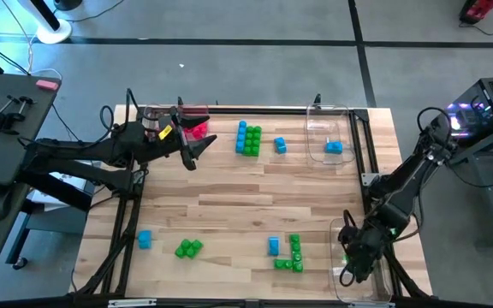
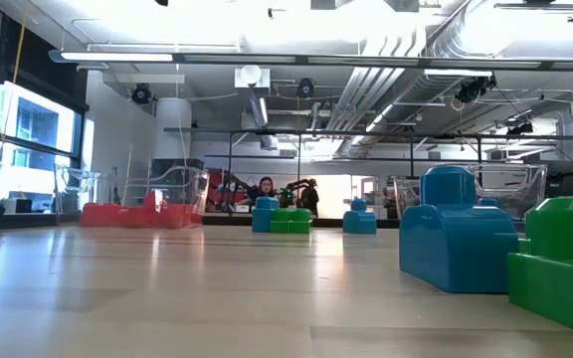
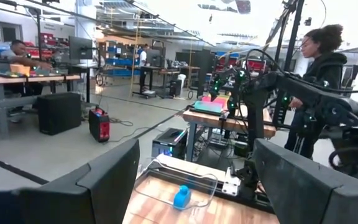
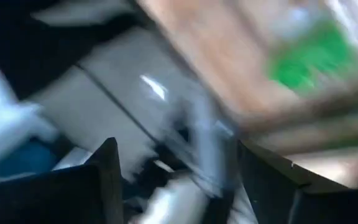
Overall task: Sort blocks
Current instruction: Put the green game piece into the bottom transparent bin
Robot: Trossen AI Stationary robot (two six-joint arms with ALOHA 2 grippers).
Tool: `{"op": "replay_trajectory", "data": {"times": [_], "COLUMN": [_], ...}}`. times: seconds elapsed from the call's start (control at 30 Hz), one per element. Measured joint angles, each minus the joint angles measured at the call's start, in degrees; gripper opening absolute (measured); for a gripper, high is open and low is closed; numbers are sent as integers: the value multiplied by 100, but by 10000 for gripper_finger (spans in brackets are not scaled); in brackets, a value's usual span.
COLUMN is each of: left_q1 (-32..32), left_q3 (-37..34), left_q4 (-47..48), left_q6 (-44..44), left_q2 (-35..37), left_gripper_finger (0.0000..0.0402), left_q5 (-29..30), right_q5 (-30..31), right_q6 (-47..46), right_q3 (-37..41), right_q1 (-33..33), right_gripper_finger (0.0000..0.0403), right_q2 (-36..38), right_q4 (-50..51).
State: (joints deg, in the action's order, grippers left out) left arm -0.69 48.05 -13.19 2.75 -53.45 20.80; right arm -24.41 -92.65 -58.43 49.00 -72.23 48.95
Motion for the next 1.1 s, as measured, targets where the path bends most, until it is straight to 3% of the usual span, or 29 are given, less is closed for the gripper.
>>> {"op": "replay_trajectory", "data": {"times": [0.2, 0.4, 0.53, 0.67, 0.8, 1.1], "left_q1": [0, 0, -4, -34, -142, -339], "left_q3": [2, 4, 9, 9, 9, 9], "left_q4": [8, 119, 197, 329, 448, 602], "left_q6": [37, -90, -301, -738, -1223, -1041], "left_q2": [0, 29, 132, 279, 383, 532], "left_gripper_finger": [300, 300, 300, 300, 300, 300], "left_q5": [-4, -7, -7, -10, -62, -137], "right_q5": [1524, 1044, 1168, 1638, 2020, 1458], "right_q6": [-131, -404, -500, -843, -1176, -767], "right_q3": [-165, -174, -667, -1536, -2417, -3130], "right_q1": [-707, -1711, -1935, -2037, -2140, -2236], "right_gripper_finger": [204, 204, 202, 193, 187, 185], "right_q2": [-73, -835, -1521, -2331, -3140, -4267], "right_q4": [-1816, -1733, -888, 512, 1292, 1686]}}
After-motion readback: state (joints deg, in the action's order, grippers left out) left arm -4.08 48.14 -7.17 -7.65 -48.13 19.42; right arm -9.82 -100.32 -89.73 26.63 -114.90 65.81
